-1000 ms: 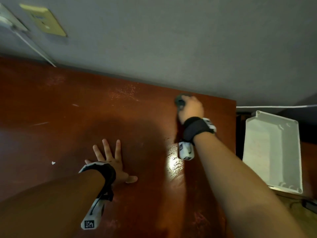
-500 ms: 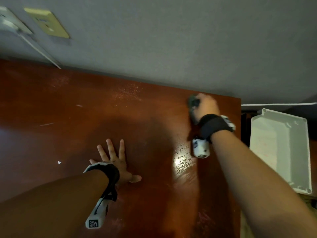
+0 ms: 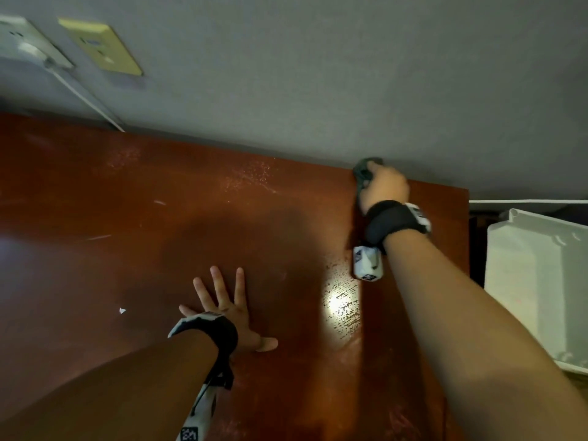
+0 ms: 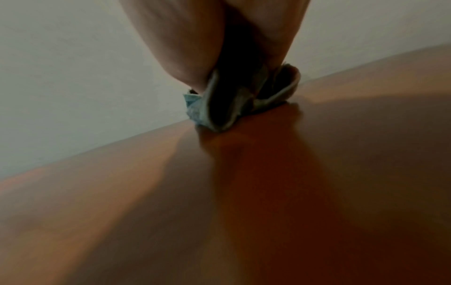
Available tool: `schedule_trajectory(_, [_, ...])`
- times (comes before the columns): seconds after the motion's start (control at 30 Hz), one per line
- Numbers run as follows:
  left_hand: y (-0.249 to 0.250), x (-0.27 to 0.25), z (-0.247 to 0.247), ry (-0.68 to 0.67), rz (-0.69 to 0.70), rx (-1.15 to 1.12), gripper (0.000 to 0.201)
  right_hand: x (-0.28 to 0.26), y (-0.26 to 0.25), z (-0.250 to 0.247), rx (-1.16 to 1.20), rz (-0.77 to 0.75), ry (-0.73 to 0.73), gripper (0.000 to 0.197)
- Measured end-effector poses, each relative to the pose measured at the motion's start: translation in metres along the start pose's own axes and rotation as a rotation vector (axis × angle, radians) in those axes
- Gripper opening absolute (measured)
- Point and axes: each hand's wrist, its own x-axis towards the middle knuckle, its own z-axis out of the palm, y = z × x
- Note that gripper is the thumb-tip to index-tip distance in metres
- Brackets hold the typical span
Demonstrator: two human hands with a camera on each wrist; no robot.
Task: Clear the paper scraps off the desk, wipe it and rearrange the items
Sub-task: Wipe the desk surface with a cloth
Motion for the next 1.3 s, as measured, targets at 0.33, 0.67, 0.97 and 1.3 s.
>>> schedule_trajectory(0.33, [0.002,0.0,0.0,0.006,-0.005,0.017,0.15,-0.03,-0.102,0.046,-0.075,-0.315,-0.221,0.051])
schedule_trajectory(0.67, [0.001,-0.003,0.001,0.021,0.005,0.008,0.147,-0.004,0.074,-0.024,-0.044,0.088,-0.038,0.045])
schedule_trajectory(0.97, [0.0,-0.002,0.001,0.003,0.016,-0.004,0.147,0.0,0.121,-0.027,-0.005,0.361,0.09,0.052])
schedule_trajectory(1.3, [0.0,-0.002,-0.002,-0.02,0.013,0.001,0.148,-0.006,-0.025,0.018,-0.106,-0.096,-0.106,0.042])
